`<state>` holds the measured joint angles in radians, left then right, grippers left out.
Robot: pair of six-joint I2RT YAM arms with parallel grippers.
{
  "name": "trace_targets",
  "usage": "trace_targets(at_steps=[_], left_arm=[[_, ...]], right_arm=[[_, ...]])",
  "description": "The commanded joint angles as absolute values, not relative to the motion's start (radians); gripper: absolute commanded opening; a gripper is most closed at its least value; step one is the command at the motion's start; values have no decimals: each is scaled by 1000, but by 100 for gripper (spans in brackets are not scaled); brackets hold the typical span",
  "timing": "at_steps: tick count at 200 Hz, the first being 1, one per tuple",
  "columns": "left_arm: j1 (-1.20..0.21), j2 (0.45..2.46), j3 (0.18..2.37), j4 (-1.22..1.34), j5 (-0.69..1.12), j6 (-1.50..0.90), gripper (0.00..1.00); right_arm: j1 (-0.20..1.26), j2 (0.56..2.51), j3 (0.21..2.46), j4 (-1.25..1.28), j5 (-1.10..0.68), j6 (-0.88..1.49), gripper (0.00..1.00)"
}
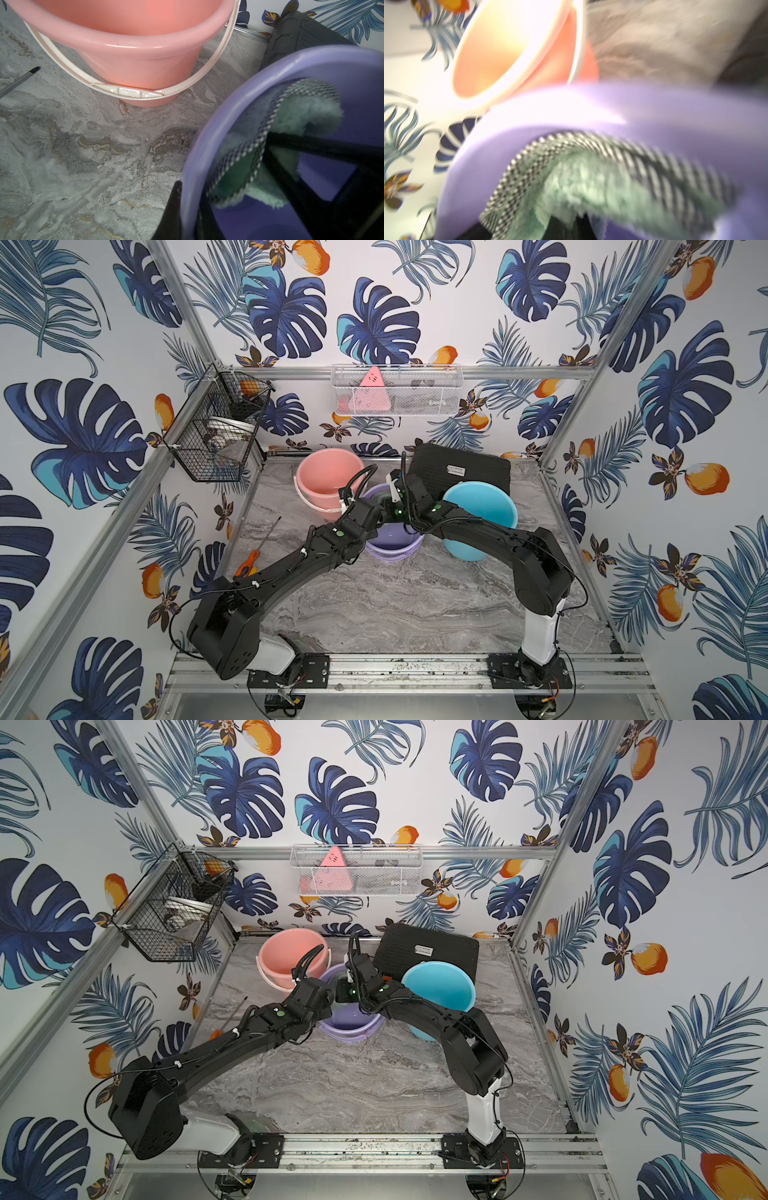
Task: Wipe the inside of the bucket with a cloth
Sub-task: Wipe the dirt from the inside of the bucket.
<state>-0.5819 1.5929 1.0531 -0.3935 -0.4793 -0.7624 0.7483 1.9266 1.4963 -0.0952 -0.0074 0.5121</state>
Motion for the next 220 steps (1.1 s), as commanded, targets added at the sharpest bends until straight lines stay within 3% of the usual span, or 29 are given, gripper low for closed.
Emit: trace_targets(at_steps=[1,26,45,99,150,220], left_arm=[[-583,1606,1055,-557,-400,-706,0],[-584,1597,1050,-554,-396,-698,0],[-583,1599,1050,-551,-388,-694,0],[-583,1614,1064,-547,-368,-683,0],[-583,1622,1078,-551,-370,-676,0],[-584,1582,1052,-555,-374,-689,0]], right_arm=[[751,1900,1498,-53,216,547,0],[755,1867,1493,-95,410,587,0],[756,1875,1507,-80,393,561,0],[761,2017,1719,-148,-136,431,0],[774,1985,1635,-68,-438,313,0],[750,1986,1719,-203,135,425,0]])
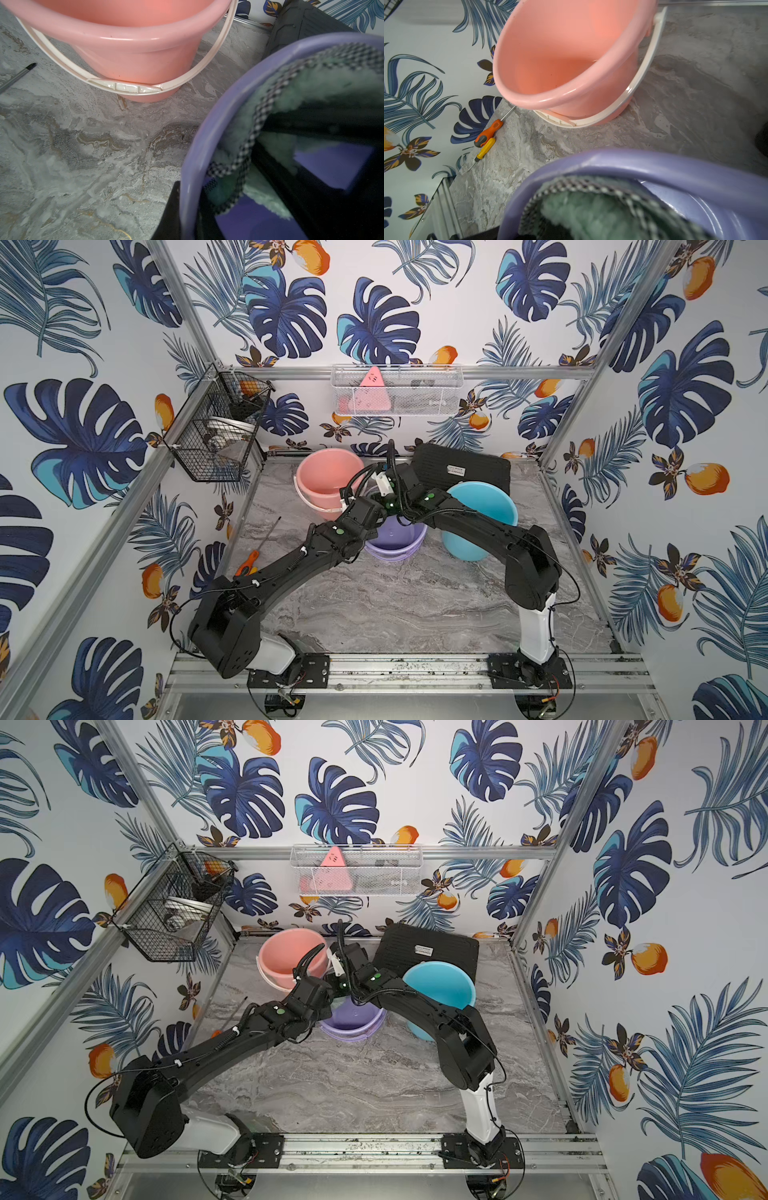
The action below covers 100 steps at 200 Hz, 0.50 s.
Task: Wipe the inside of the bucket with a cloth
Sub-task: Wipe the dirt from the inside of the bucket.
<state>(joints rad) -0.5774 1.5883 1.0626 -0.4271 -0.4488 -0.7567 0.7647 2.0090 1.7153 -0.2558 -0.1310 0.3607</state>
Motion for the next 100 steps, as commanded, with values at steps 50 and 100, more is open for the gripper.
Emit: trace_targets(at_steps=[50,100], left_arm=[[-582,1565,1054,-566,-384,-679,0],[-584,1580,1063,-558,-374,-675,0]], right_arm=[[739,1897,1635,-213,470,529,0],[733,2046,1838,-281,-51,436,0]])
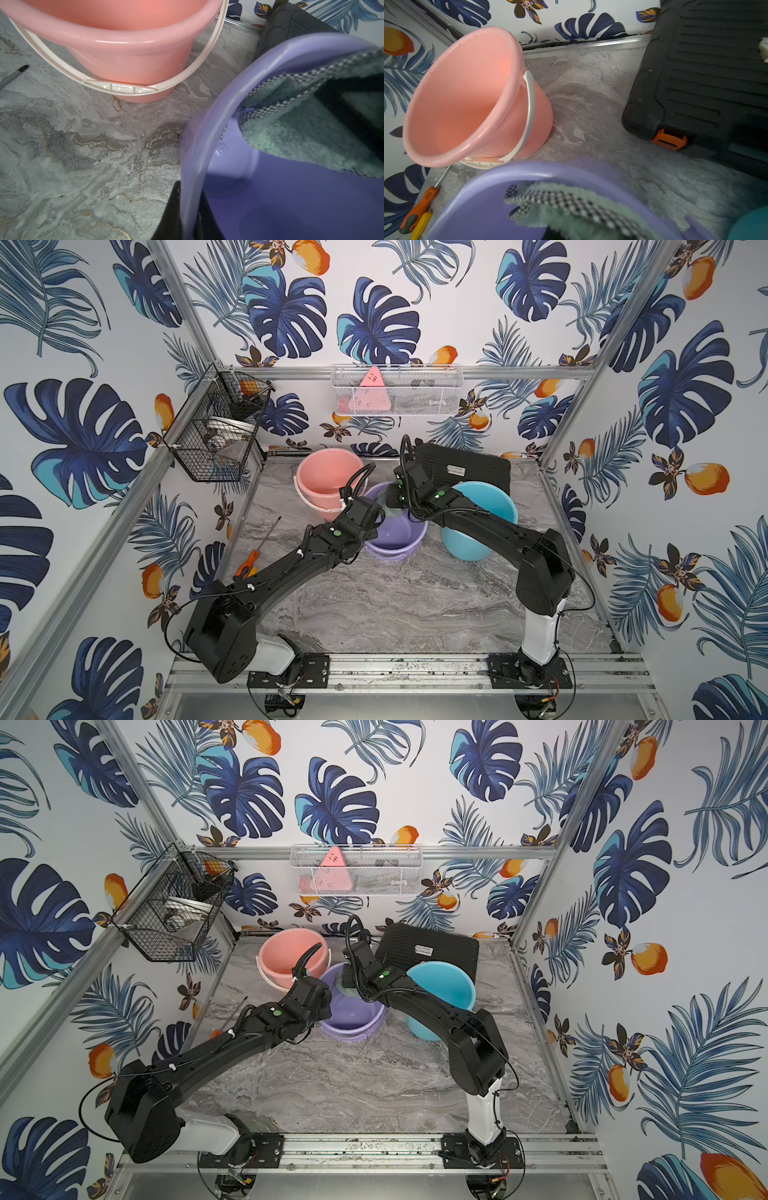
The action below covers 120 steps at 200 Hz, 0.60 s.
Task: Wipe the inside of the bucket with a cloth
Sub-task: Wipe the dirt from the inside of the bucket.
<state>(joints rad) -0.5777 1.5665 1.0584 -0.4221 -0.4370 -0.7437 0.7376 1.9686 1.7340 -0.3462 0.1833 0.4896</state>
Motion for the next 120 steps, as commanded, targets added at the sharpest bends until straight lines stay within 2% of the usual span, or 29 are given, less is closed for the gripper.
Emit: trace_targets(at_steps=[1,20,56,72,95,120], left_arm=[[-584,1580,1064,-558,-373,-675,0],[-583,1591,1072,-558,-370,-676,0],[-583,1597,1069,-550,-368,-679,0],[-583,1599,1068,-546,-368,-684,0],[-582,1604,1062,-537,-357,-692,0],[-584,1603,1060,-540,-359,-690,0]], right_arm=[[733,2046,1838,-281,-51,436,0],[745,2076,1851,-227,-263,394,0],[754,2059,1824,-155,-419,376,0],[752,2055,1829,-167,-391,370,0],[746,2033,1810,-177,-245,378,0],[721,1990,1760,-128,-162,406,0]])
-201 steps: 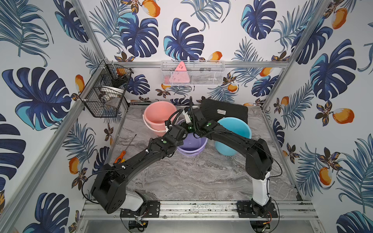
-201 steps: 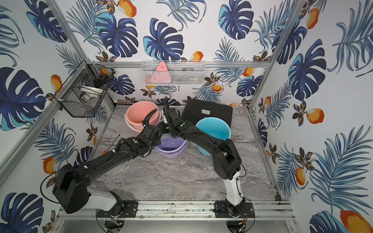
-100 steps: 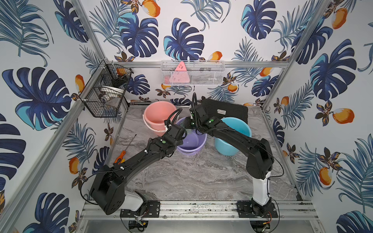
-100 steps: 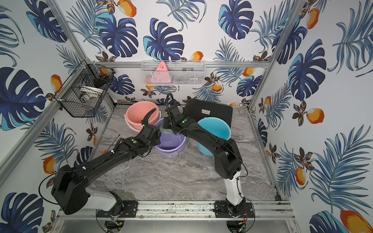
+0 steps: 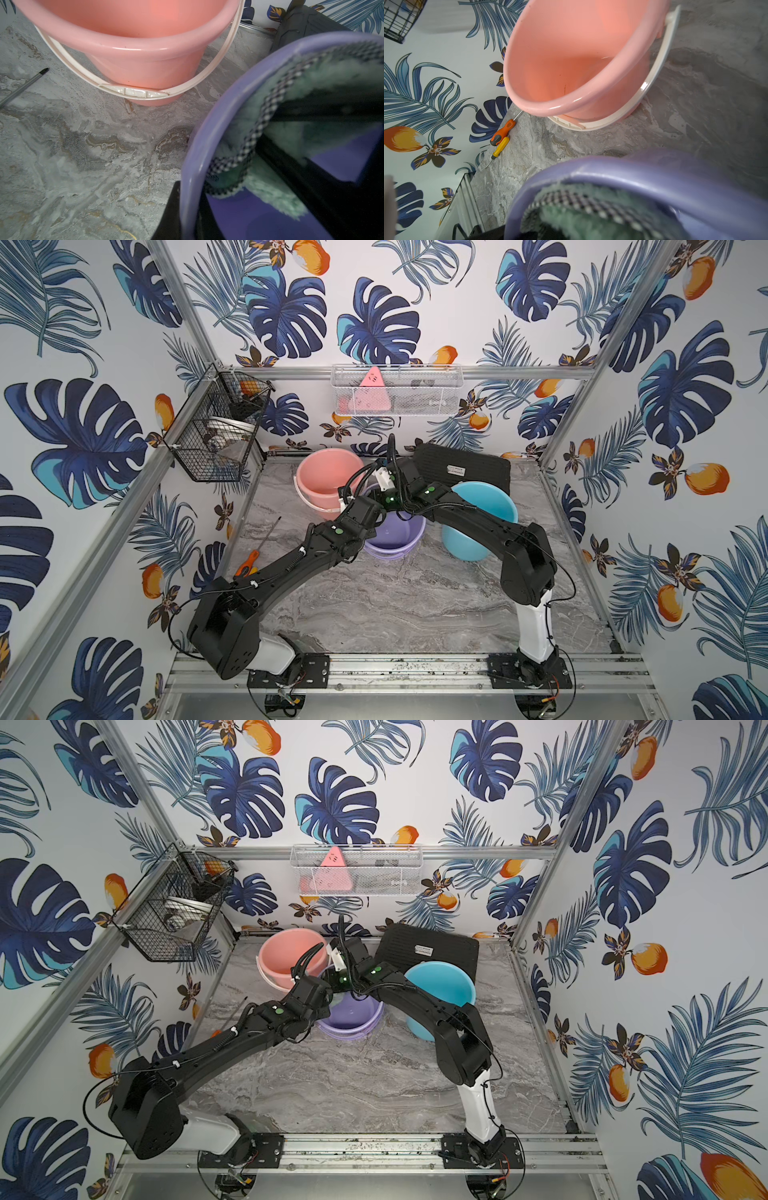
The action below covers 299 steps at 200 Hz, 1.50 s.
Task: Wipe the inside of the bucket with a cloth
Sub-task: Wipe the dirt from the inside of the bucket.
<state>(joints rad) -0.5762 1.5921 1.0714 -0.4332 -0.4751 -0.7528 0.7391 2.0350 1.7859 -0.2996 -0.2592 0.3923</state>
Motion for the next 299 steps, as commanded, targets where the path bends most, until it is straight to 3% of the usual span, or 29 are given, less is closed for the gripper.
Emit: trace_targets(at_steps=[1,77,158,229,299], left_arm=[[-584,1602,1061,-541,-359,-690,0],[-584,1580,1061,-560,-372,-689,0],[-581,1587,1086,-580,-396,-687,0],[-575,1624,1172,-603,-444,-649,0],[-558,1652,1213,-489,-491,-557,0]], right_arm=[[720,1989,1759,-127,-159,405,0],[625,1927,1734,-180,62,470,0],[581,1673,1520,-97,315,442,0],[676,1477,1361,-32,196,285,0],[724,1578,1375,-270,69,194,0]])
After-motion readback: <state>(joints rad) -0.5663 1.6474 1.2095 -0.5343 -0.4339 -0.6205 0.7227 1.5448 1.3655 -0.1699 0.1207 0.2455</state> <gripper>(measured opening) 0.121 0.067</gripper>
